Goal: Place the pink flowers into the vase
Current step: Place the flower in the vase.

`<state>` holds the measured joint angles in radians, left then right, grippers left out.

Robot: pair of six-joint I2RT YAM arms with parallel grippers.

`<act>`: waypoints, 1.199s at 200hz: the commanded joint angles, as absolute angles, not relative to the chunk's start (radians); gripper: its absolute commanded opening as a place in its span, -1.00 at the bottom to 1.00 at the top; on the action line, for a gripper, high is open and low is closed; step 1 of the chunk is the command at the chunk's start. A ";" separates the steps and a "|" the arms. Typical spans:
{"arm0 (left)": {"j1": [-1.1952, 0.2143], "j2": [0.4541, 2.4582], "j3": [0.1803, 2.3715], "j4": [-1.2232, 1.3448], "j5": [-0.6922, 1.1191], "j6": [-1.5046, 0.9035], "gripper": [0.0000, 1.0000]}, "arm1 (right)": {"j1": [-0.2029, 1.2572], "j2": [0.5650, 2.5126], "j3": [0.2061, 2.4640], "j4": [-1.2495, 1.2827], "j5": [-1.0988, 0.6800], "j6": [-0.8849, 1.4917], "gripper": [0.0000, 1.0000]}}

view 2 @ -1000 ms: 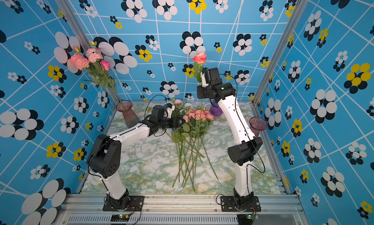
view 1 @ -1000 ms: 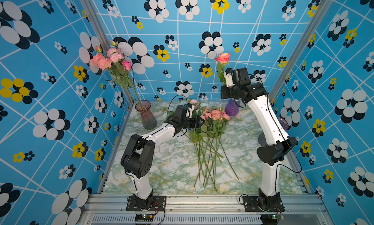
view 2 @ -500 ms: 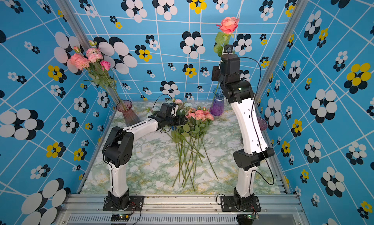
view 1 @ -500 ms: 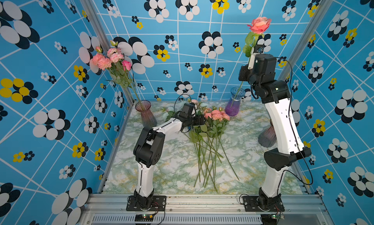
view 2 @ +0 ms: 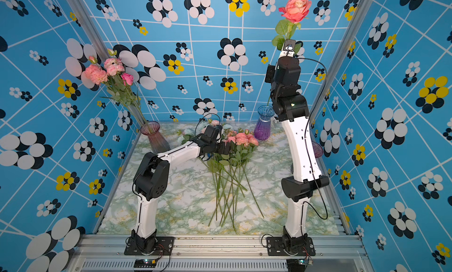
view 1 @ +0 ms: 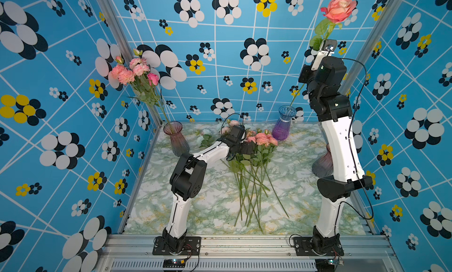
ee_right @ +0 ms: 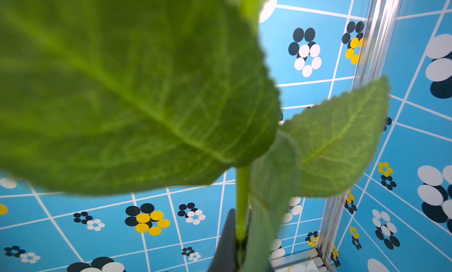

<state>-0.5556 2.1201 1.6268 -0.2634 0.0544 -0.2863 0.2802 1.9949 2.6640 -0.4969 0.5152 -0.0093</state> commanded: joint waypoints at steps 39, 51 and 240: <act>-0.548 2.152 1.703 -0.344 0.071 -0.278 0.99 | 0.217 2.107 2.694 -0.474 0.468 0.029 -1.00; -0.542 2.153 1.718 -0.359 0.093 -0.295 0.99 | 0.210 2.133 2.694 -0.485 0.456 0.039 -1.00; -0.497 2.107 1.669 -0.337 0.287 -0.425 0.99 | 0.178 2.255 2.623 -0.662 0.364 0.124 -0.58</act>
